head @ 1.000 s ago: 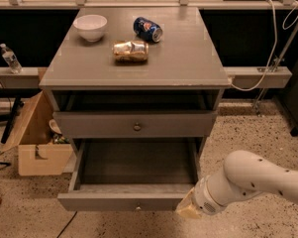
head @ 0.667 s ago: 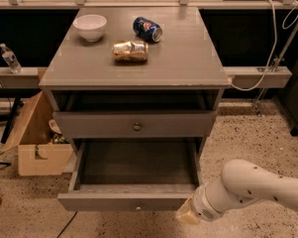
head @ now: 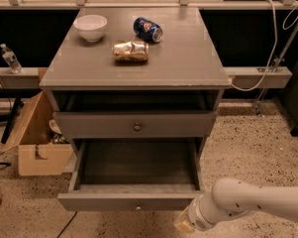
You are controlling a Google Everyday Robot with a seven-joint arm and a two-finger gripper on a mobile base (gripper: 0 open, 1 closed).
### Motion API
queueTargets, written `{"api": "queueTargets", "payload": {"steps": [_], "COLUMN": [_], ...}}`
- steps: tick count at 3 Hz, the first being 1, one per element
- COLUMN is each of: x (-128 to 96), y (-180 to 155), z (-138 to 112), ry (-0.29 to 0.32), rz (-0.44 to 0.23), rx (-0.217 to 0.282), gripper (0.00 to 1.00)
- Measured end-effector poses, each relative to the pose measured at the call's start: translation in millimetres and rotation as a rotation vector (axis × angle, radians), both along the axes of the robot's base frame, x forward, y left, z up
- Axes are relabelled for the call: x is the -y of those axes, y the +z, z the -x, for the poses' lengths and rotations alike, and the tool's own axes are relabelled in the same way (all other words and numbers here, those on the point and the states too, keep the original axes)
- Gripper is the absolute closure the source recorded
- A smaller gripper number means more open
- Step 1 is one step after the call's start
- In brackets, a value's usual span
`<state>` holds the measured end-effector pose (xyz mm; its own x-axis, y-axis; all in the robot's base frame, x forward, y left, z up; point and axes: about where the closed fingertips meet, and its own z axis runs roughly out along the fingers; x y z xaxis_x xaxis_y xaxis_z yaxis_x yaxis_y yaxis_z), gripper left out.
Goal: Close middle drawer
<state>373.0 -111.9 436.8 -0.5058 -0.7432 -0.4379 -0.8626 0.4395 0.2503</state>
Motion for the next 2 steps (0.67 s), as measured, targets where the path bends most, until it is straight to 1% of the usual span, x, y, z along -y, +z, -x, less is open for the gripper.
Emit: {"api": "queueTargets", "payload": {"steps": [1,2], "x": [-1.7,-8.5], "y": [-30.6,-46.0], "z": [-14.7,-53.4], "ry": [-0.031,-0.054], "rz": [-0.005,-0.020], "rx": [0.004,0.056], "gripper": [1.00,1.00]}}
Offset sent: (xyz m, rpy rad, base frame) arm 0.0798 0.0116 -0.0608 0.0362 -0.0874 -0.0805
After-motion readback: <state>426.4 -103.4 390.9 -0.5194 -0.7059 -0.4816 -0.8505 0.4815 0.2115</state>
